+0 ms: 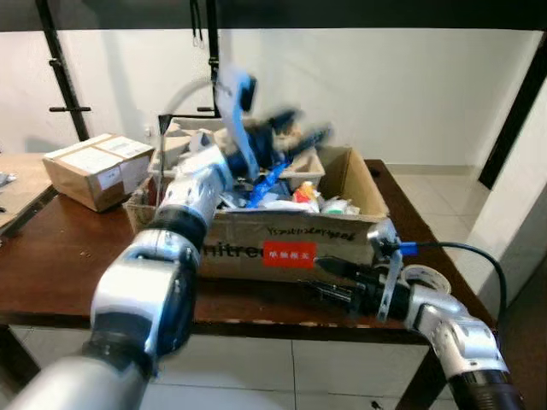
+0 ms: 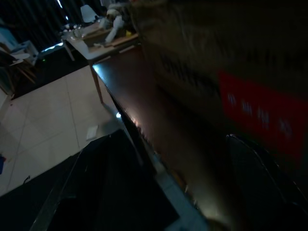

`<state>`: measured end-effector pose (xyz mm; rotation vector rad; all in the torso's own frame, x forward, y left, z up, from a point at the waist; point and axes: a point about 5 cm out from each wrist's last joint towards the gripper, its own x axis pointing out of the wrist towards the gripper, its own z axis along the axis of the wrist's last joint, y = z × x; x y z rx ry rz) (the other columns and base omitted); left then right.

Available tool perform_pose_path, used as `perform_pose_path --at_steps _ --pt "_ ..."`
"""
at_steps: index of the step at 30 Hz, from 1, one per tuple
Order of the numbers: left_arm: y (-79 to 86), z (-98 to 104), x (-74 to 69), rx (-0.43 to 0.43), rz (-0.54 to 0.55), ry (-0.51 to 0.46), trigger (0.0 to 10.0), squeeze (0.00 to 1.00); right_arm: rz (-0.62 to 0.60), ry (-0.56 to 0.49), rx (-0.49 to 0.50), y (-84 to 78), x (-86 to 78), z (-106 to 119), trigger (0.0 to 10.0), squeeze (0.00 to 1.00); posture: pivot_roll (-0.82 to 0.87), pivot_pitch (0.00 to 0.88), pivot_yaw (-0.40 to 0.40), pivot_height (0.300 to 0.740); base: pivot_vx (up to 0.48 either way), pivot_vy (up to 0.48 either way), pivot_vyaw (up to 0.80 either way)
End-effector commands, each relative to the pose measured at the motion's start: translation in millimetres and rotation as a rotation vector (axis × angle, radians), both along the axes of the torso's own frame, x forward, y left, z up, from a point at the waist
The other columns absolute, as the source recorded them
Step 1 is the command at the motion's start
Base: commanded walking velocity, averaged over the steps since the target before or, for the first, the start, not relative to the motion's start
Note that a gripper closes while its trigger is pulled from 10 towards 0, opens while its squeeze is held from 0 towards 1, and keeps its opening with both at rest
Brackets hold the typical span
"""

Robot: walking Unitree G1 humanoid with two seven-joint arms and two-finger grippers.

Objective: Picking trash to rubbish bin

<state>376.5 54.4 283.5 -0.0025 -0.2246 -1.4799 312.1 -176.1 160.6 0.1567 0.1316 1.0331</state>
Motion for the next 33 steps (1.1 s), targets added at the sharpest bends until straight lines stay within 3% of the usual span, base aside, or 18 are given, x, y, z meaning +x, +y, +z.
perform_pose_path --at_steps 1,4,8,9,13,15,16,20,21,26,27,28,30,33 --pt "-0.7 -19.2 -8.5 0.142 -0.125 0.05 10.0 0.0 0.021 0.029 -0.008 2.9 -3.1 -7.6 10.0 0.0 0.01 0.0 0.018 0.74 0.0 0.0 0.0" --pt "0.0 -58.5 -16.6 0.232 -0.098 0.113 10.0 0.0 0.058 0.07 -0.094 6.1 -8.5 -20.4 10.0 0.0 0.01 0.0 0.009 0.74 0.0 0.0 0.0" --pt "8.3 -92.0 -29.9 0.401 -0.053 0.129 10.0 0.0 0.102 0.112 -0.196 6.4 -16.1 -35.9 10.0 0.0 0.01 0.0 0.004 0.74 0.0 0.0 0.0" --pt "8.3 -92.0 -29.9 0.401 -0.053 0.129 10.0 0.0 0.102 0.112 -0.196 6.4 -16.1 -35.9 10.0 0.0 0.01 0.0 0.004 0.74 0.0 0.0 0.0" --pt "23.4 -117.9 -58.1 0.564 -0.009 0.229 10.0 0.0 0.166 0.19 -0.462 2.2 -29.0 -72.4 10.0 0.0 0.01 0.0 0.001 0.74 0.0 0.0 0.0" --pt "25.2 -123.4 -64.8 0.604 -0.016 0.247 10.0 0.0 0.185 0.204 -0.514 1.3 -32.0 -79.3 10.0 0.0 0.02 0.0 0.0 0.74 0.0 0.0 0.0" --pt "34.9 -151.7 -78.2 0.748 0.006 0.308 10.0 0.0 0.201 0.251 -0.629 -0.6 -38.3 -100.7 10.0 0.0 0.02 0.0 -0.001 0.74 0.0 0.0 0.0" --pt "42.4 -175.9 -88.7 0.841 0.055 0.369 10.0 0.0 0.185 0.279 -0.702 -0.3 -41.7 -117.6 10.0 0.0 0.02 0.0 0.0 0.74 0.0 0.0 0.0" --pt "45.8 -200.8 -100.0 0.892 0.124 0.44 10.0 0.0 0.137 0.311 -0.749 1.3 -44.7 -134.5 10.0 0.0 0.02 0.0 0.0 0.74 0.0 0.0 0.0" --pt "49.3 -229.0 -118.9 0.942 0.2 0.536 10.0 0.0 0.103 0.364 -0.778 3.6 -53.4 -152.9 10.0 0.0 0.02 0.0 -0.001 0.74 0.0 0.0 0.0" --pt "55.1 -245.5 -135.5 0.997 0.231 0.606 10.0 0.0 0.105 0.406 -0.796 4.8 -63.0 -165.5 10.0 0.0 0.02 0.0 -0.002 0.74 0.0 0.0 0.0" --pt "55.1 -245.5 -135.5 0.997 0.231 0.606 10.0 0.0 0.105 0.406 -0.796 4.8 -63.0 -165.5 10.0 0.0 0.02 0.0 -0.002 0.74 0.0 0.0 0.0" --pt "60.6 -258.3 -153.0 1.051 0.238 0.703 10.0 0.0 0.117 0.452 -0.817 5.4 -73.7 -177.8 10.0 0.0 0.02 0.0 -0.003 0.74 0.0 0.0 0.0" --pt "62.4 -272.1 -161.7 1.05 0.288 0.804 10.0 0.0 0.106 0.488 -0.843 5.0 -82.4 -188.8 10.0 0.0 0.02 0.0 -0.004 0.74 0.0 0.0 0.0"
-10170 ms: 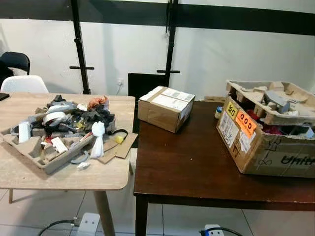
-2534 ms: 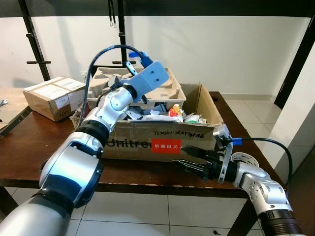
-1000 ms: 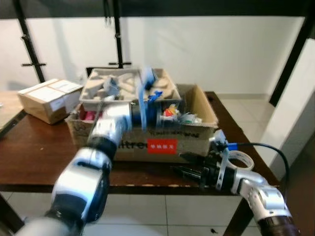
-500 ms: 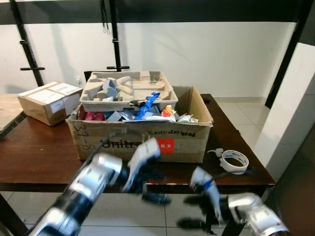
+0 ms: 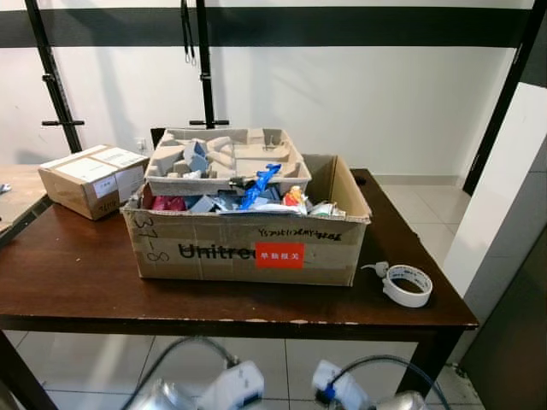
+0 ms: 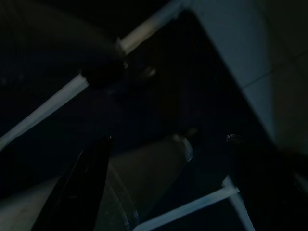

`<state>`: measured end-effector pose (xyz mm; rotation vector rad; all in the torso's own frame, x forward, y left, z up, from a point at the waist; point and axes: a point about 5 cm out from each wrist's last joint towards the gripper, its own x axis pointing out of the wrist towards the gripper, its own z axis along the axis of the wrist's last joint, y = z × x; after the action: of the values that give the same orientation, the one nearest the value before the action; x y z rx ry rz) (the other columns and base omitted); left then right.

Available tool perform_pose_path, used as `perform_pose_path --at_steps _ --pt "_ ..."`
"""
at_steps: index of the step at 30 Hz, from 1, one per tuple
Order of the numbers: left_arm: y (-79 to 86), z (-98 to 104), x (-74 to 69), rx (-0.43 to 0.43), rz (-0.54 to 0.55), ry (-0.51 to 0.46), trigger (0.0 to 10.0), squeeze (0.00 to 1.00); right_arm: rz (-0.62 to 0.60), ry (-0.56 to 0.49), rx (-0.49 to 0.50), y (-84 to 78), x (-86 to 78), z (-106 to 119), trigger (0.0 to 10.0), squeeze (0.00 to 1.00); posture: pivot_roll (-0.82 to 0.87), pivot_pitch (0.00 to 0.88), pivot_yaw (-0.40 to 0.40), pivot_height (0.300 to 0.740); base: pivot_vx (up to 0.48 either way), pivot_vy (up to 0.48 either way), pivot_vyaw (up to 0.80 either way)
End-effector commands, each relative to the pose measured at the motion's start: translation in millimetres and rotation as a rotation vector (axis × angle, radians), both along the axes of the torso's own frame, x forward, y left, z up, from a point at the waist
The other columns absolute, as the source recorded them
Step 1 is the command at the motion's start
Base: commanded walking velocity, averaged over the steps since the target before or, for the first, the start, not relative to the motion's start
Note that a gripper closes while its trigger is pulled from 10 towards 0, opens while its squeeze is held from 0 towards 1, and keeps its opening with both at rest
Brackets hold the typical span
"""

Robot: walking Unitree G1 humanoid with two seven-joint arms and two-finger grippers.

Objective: Picking trash to rubbish bin

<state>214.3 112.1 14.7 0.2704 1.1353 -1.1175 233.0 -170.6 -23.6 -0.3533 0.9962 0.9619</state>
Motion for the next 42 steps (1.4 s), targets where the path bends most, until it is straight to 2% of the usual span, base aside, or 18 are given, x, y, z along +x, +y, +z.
perform_pose_path --at_steps 1,6,7,8,9,10,11,12,13,15,17,21,24,25,30,33,36,42 --pt "5.4 -9.7 -0.4 0.037 0.079 0.006 10.0 0.0 -0.014 0.002 -0.048 -1.3 -5.7 -9.3 10.0 0.0 0.01 0.0 -0.007 0.74 0.0 0.0 0.0" --pt "8.5 -20.8 -0.9 0.044 0.091 -0.044 10.0 0.0 -0.075 -0.015 -0.146 -7.1 -9.5 -20.6 10.0 0.0 0.01 0.0 -0.009 0.74 0.0 0.0 0.0" --pt "20.3 -30.6 9.0 0.103 0.141 -0.178 10.0 0.0 -0.165 -0.067 -0.217 -13.6 -9.6 -26.3 10.0 0.0 0.01 0.0 -0.015 0.74 0.0 0.0 0.0" --pt "20.3 -30.6 9.0 0.103 0.141 -0.178 10.0 0.0 -0.165 -0.067 -0.217 -13.6 -9.6 -26.3 10.0 0.0 0.01 0.0 -0.015 0.74 0.0 0.0 0.0" --pt "33.2 -37.0 19.3 0.127 0.265 -0.302 10.0 0.0 -0.323 -0.096 -0.238 -19.2 -9.8 -30.5 10.0 0.0 0.02 0.0 -0.017 0.74 0.0 0.0 0.0" --pt "47.0 -40.9 26.9 0.125 0.464 -0.398 10.0 0.0 -0.478 -0.112 -0.23 -22.3 -10.6 -33.4 10.0 0.0 0.03 0.0 -0.02 0.74 0.0 0.0 0.0" --pt "47.0 -40.9 26.9 0.125 0.464 -0.398 10.0 0.0 -0.478 -0.112 -0.23 -22.3 -10.6 -33.4 10.0 0.0 0.03 0.0 -0.02 0.74 0.0 0.0 0.0" --pt "60.0 -44.2 29.2 0.122 0.67 -0.443 10.0 0.0 -0.587 -0.117 -0.219 -23.8 -12.9 -36.1 10.0 0.0 0.03 0.0 -0.02 0.74 0.0 0.0 0.0" --pt "67.0 -46.2 28.7 0.116 0.798 -0.449 10.0 0.0 -0.641 -0.116 -0.206 -23.9 -14.2 -37.5 10.0 0.0 0.03 0.0 -0.02 0.74 0.0 0.0 0.0" --pt "82.2 -53.5 20.2 0.14 0.987 -0.429 10.0 0.0 -0.658 -0.117 -0.209 -21.4 -20.4 -42.1 10.0 0.0 0.01 0.0 -0.012 0.74 0.0 0.0 0.0" --pt "91.4 -61.5 8.7 0.159 1.102 -0.413 10.0 0.0 -0.673 -0.12 -0.211 -18.6 -27.3 -46.9 10.0 0.0 0.01 0.0 -0.02 0.74 0.0 0.0 0.0" --pt "83.2 -70.5 -1.0 0.173 1.019 -0.43 10.0 0.0 -0.801 -0.108 -0.181 -18.9 -33.6 -51.1 10.0 0.0 0.02 0.0 -0.033 0.74 0.0 0.0 0.0" --pt "77.6 -74.4 -3.9 0.179 0.963 -0.427 10.0 0.0 -0.83 -0.12 -0.173 -18.5 -33.7 -51.3 10.0 0.0 0.03 0.0 -0.041 0.74 0.0 0.0 0.0" --pt "74.0 -79.6 -9.3 0.196 0.894 -0.398 10.0 0.0 -0.839 -0.14 -0.178 -15.4 -33.0 -51.5 10.0 0.0 0.01 0.0 -0.028 0.74 0.0 0.0 0.0" --pt "67.8 -85.8 -16.0 0.213 0.872 -0.361 10.0 0.0 -0.866 -0.183 -0.148 -12.1 -23.6 -46.5 10.0 0.0 0.02 0.0 -0.037 0.74 0.0 0.0 0.0" --pt "67.8 -84.5 -14.1 0.208 0.878 -0.398 10.0 0.0 -0.858 -0.154 -0.127 -10.0 -24.8 -47.6 10.0 0.0 0.01 0.0 -0.038 0.74 0.0 0.0 0.0" --pt "66.9 -83.5 -10.1 0.242 0.884 -0.428 10.0 0.0 -0.787 -0.13 -0.161 -10.9 -30.8 -51.1 10.0 0.0 0.02 0.0 -0.04 0.74 0.0 0.0 0.0" --pt "66.1 -81.0 -5.4 0.271 0.82 -0.492 10.0 0.0 -0.696 -0.116 -0.179 -7.7 -38.6 -55.4 10.0 0.0 0.05 0.001 -0.055 0.74 0.0 0.0 0.0"
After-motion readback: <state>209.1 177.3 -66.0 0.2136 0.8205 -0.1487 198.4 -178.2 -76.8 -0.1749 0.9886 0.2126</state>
